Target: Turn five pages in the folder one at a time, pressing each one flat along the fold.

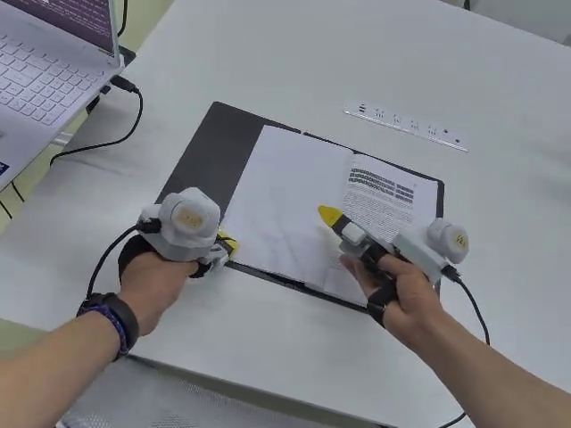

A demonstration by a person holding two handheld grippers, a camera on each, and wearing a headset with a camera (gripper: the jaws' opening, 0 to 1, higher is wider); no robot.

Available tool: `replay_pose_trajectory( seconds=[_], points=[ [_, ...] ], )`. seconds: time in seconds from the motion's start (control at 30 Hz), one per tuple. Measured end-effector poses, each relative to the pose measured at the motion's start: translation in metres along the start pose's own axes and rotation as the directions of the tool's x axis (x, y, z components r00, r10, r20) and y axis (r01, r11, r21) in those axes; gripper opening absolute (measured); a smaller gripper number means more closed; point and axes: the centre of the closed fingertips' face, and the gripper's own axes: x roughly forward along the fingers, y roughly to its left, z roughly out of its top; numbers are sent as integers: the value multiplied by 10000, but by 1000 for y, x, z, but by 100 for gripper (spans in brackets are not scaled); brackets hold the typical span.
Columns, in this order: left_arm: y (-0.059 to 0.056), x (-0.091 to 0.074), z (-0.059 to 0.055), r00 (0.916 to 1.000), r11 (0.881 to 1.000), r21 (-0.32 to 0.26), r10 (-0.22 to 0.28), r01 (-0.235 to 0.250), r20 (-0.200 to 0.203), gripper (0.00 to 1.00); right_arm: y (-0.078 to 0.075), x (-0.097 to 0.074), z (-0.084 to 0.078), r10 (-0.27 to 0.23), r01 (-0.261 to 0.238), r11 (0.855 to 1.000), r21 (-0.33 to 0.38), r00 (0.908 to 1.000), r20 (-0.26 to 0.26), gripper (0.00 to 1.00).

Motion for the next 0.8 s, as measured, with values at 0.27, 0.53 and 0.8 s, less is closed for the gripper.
replay_pose_trajectory(
  seconds=[0.27, 0.53, 0.8],
  points=[
    [0, -2, 0, 9999, 9999, 21, 123, -122, -118, 0, -18, -1, 9, -198, 198, 9996, -184, 9998, -3, 16],
    [5, 2, 0, 9993, 9996, 249, 120, -111, -357, 0, -36, 8, 17, -452, 451, 9988, -167, 9990, -32, 6],
    [6, 4, -1, 9994, 9999, 48, 136, -134, -330, 0, -47, 18, 17, -627, 627, 9976, 280, 9980, -11, 0]
  ],
)
